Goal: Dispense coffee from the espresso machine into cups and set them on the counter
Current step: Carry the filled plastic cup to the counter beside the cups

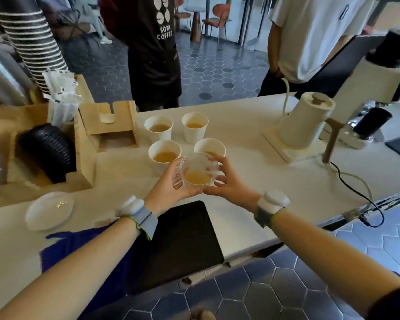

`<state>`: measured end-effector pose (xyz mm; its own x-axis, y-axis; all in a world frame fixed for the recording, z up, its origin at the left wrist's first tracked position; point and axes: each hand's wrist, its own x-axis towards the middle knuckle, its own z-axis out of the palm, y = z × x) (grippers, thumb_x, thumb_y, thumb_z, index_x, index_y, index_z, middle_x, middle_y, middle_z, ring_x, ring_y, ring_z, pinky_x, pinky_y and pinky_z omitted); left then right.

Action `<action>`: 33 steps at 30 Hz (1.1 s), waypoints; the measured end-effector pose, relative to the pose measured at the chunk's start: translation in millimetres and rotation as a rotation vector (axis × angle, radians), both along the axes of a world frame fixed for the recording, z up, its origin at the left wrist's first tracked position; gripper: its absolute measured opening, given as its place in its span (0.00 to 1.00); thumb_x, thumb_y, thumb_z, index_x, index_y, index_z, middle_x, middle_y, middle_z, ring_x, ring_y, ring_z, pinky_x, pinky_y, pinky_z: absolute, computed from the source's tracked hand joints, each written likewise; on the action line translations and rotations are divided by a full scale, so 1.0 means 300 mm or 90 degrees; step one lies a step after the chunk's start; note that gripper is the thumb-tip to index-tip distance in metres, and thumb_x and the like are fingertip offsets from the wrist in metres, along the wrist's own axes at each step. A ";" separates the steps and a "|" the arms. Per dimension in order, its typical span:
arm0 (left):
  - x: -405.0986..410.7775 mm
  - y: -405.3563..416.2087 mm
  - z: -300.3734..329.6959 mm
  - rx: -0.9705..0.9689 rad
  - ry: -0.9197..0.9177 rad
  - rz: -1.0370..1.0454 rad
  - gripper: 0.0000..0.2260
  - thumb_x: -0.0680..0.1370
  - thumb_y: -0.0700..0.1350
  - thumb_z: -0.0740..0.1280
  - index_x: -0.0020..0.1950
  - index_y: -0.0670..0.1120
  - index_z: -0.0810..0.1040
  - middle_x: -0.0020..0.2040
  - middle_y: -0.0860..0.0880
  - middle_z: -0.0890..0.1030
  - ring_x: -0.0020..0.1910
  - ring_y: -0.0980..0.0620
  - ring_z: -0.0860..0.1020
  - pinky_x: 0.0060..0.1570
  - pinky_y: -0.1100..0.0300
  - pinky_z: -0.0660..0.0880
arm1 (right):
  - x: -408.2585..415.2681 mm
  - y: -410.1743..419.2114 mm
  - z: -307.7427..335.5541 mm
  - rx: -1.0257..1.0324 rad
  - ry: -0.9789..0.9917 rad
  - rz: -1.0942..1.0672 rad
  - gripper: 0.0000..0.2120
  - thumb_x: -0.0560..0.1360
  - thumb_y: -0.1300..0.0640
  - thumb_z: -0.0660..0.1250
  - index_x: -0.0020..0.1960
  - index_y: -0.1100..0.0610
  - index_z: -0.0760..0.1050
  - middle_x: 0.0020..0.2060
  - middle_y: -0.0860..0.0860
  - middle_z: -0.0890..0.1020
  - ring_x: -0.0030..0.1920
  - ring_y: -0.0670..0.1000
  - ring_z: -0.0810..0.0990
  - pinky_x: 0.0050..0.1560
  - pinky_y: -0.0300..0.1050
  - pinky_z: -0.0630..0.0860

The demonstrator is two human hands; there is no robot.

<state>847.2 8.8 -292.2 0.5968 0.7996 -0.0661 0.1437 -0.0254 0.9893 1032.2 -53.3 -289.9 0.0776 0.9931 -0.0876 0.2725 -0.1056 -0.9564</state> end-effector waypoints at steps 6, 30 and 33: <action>0.017 -0.026 -0.056 -0.006 0.038 0.053 0.43 0.62 0.54 0.78 0.72 0.57 0.60 0.68 0.56 0.70 0.66 0.59 0.69 0.64 0.62 0.66 | 0.043 0.032 -0.074 -0.034 0.007 0.070 0.36 0.68 0.52 0.76 0.66 0.41 0.57 0.59 0.39 0.70 0.62 0.48 0.72 0.63 0.43 0.69; -0.030 -0.003 -0.098 -0.034 0.075 0.068 0.41 0.64 0.52 0.76 0.72 0.59 0.58 0.70 0.55 0.68 0.70 0.56 0.67 0.66 0.58 0.65 | 0.006 0.063 -0.133 -0.026 0.015 0.085 0.38 0.68 0.50 0.75 0.69 0.42 0.56 0.65 0.42 0.68 0.65 0.45 0.70 0.65 0.44 0.68; -0.030 -0.003 -0.102 -0.016 0.109 0.060 0.40 0.66 0.52 0.75 0.74 0.56 0.59 0.72 0.58 0.64 0.70 0.58 0.64 0.64 0.60 0.64 | 0.013 0.055 -0.127 -0.034 0.004 0.085 0.39 0.67 0.48 0.75 0.70 0.41 0.55 0.65 0.42 0.68 0.66 0.46 0.70 0.65 0.44 0.68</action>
<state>838.1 7.8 -322.7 0.4979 0.8482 -0.1807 0.3101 0.0205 0.9505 1036.1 -36.8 -328.1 -0.0562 0.9885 -0.1406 0.2814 -0.1194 -0.9521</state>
